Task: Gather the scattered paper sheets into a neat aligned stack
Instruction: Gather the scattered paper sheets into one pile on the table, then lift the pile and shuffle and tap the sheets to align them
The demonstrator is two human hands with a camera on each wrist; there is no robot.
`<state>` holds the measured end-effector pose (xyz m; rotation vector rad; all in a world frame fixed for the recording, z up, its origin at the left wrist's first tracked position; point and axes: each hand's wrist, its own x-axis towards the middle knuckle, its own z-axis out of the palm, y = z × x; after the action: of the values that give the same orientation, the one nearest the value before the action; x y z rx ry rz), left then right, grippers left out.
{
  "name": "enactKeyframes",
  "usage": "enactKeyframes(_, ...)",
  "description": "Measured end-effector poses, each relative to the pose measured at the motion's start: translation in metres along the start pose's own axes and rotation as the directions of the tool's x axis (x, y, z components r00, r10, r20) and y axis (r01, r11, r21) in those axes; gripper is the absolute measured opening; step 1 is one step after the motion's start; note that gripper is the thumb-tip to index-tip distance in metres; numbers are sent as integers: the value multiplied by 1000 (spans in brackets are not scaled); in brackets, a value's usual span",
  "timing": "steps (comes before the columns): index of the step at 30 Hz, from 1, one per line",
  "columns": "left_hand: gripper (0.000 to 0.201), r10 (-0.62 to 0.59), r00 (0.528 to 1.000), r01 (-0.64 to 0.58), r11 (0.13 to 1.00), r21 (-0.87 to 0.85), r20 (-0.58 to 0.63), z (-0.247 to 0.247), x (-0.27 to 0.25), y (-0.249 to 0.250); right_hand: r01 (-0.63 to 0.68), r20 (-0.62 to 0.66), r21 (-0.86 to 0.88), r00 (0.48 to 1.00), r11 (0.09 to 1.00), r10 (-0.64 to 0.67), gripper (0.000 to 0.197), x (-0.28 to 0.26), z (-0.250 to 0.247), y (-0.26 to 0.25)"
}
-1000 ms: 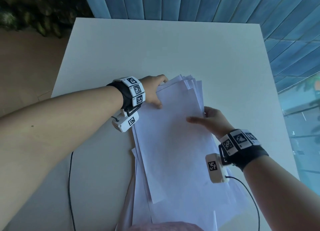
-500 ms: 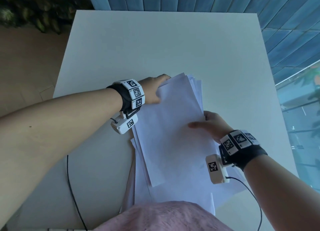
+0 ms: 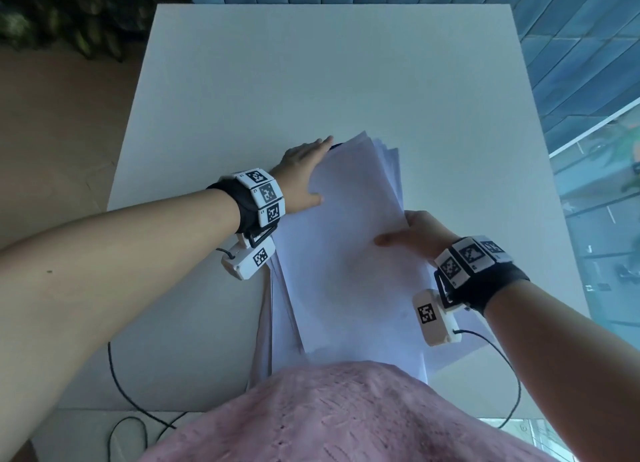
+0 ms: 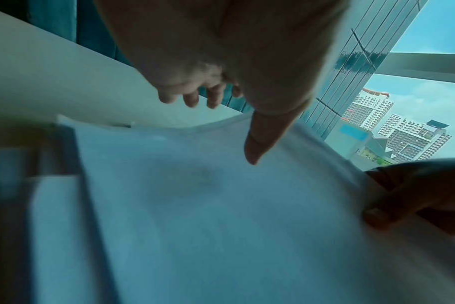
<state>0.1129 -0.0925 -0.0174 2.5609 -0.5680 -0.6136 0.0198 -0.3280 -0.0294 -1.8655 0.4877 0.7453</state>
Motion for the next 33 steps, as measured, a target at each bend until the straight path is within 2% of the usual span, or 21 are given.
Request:
enactKeyframes(3, 93, -59, 984, 56, 998, -20, -170, 1, -17, -9, 46, -64, 41, 997, 998, -43, 19, -1, -3, -4)
enactKeyframes(6, 92, -237, 937, 215, 970, -111, -258, 2, -38, -16, 51, -152, 171, 988, 984, -25, 25, 4, -11, -6)
enactKeyframes(8, 97, -350, 913, 315, 931, -183, -211, 7, -51, -21, 60, -197, 279, 980, 959, -4, 31, 6, -15, -11)
enactKeyframes(10, 98, -422, 897, 375, 884, -280, -131, 14, -60, -24, 67, -212, 368, 977, 927, 14, 28, 5, -16, -18)
enactKeyframes(14, 95, -456, 890, 425, 812, -401, 22, 20, -59, -21, 96, -214, 426, 977, 900, -3, 49, 5, -13, -30)
enactKeyframes(17, 92, -495, 863, 488, 766, -419, 101, 21, -50, -21, 110, -233, 409, 972, 906, -13, 46, 10, -14, -29)
enactKeyframes(20, 60, -515, 856, 489, 768, -414, 56, 25, -48, -19, 83, -267, 366, 964, 927, 19, 32, 13, -12, -21)
enactKeyframes(21, 53, -520, 853, 487, 756, -438, 50, 26, -48, -19, 61, -270, 346, 962, 936, 37, 39, 14, -10, -17)
enactKeyframes(23, 44, -517, 853, 459, 681, -571, 69, 30, -45, -20, 34, -246, 318, 968, 947, 48, 75, 20, -6, -6)
enactKeyframes(25, 50, -511, 851, 433, 551, -714, 122, 29, -45, -17, 4, -224, 281, 973, 960, 62, 94, 28, -5, 1)
enactKeyframes(28, 69, -481, 860, 406, 448, -796, 168, 32, -45, -9, -6, -189, 282, 980, 959, 61, 91, 24, 1, -8)
enactKeyframes(30, 73, -499, 856, 386, 443, -809, 136, 37, -46, -4, 13, -197, 307, 979, 952, 50, 96, 21, 6, -12)
enactKeyframes(33, 47, -538, 841, 368, 493, -788, 56, 42, -49, -2, 8, -195, 342, 979, 940, 62, 93, 16, 4, -8)
